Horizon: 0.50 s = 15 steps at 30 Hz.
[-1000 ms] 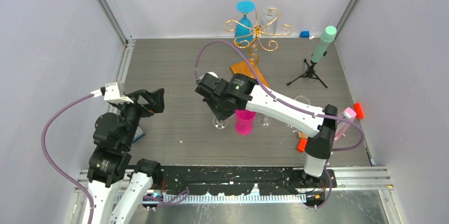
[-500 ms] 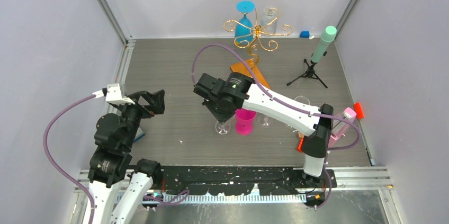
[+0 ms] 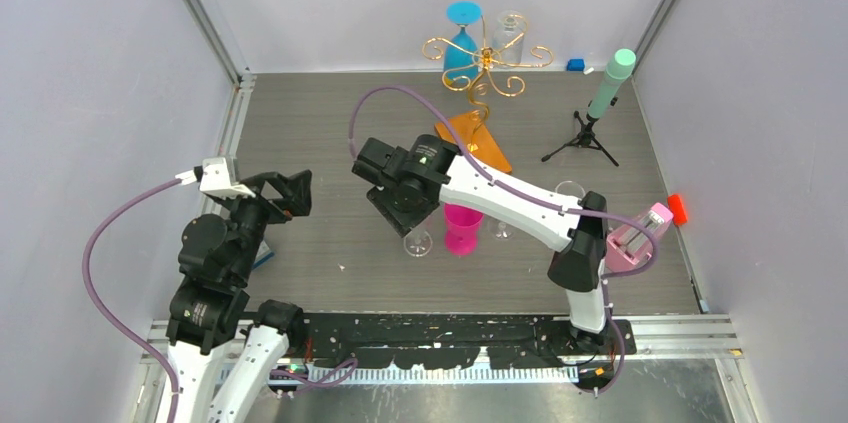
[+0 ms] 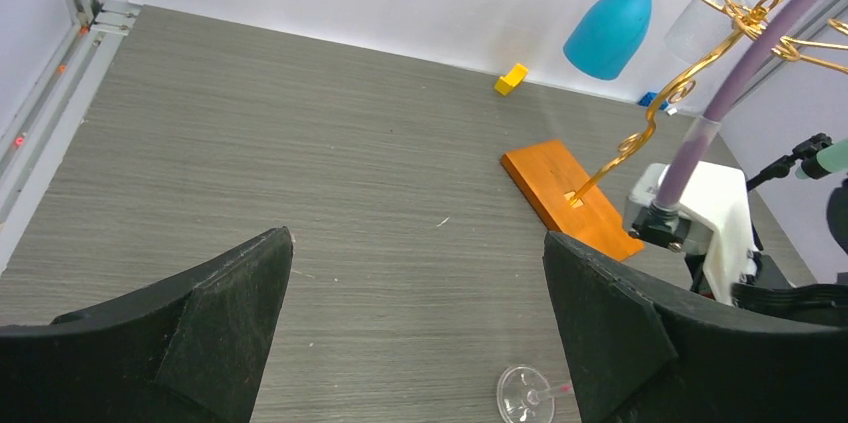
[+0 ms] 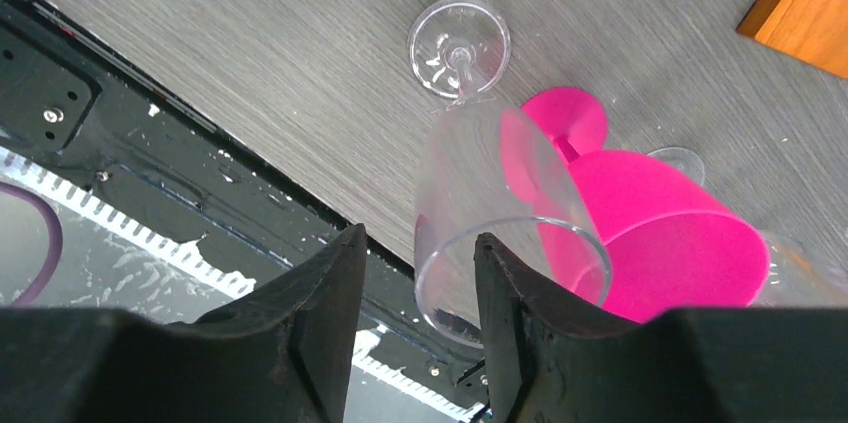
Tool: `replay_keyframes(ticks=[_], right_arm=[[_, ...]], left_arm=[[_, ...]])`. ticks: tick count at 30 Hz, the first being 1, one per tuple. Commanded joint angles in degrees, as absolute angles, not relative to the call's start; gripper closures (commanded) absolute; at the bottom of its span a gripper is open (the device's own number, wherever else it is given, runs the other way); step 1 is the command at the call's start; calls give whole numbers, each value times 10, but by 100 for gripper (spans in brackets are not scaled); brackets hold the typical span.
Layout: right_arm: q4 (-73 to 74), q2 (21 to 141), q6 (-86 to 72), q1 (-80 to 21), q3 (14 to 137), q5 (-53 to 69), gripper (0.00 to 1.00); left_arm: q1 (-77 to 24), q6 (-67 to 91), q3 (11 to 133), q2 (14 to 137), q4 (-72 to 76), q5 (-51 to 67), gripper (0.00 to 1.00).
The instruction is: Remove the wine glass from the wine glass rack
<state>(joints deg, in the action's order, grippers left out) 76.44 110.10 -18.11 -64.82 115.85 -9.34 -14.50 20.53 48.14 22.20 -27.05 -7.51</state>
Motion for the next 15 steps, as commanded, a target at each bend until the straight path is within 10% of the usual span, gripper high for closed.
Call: replay_keyframes(ticks=[1,15], right_arm=[[772,1107,-169,-649,1213,-116,49],[715,1068,-204,-624,1295,-178,45]], left_arm=[[-145,200,492,213,-264,-70,0],[-145,245,516,258,-243,-38,0]])
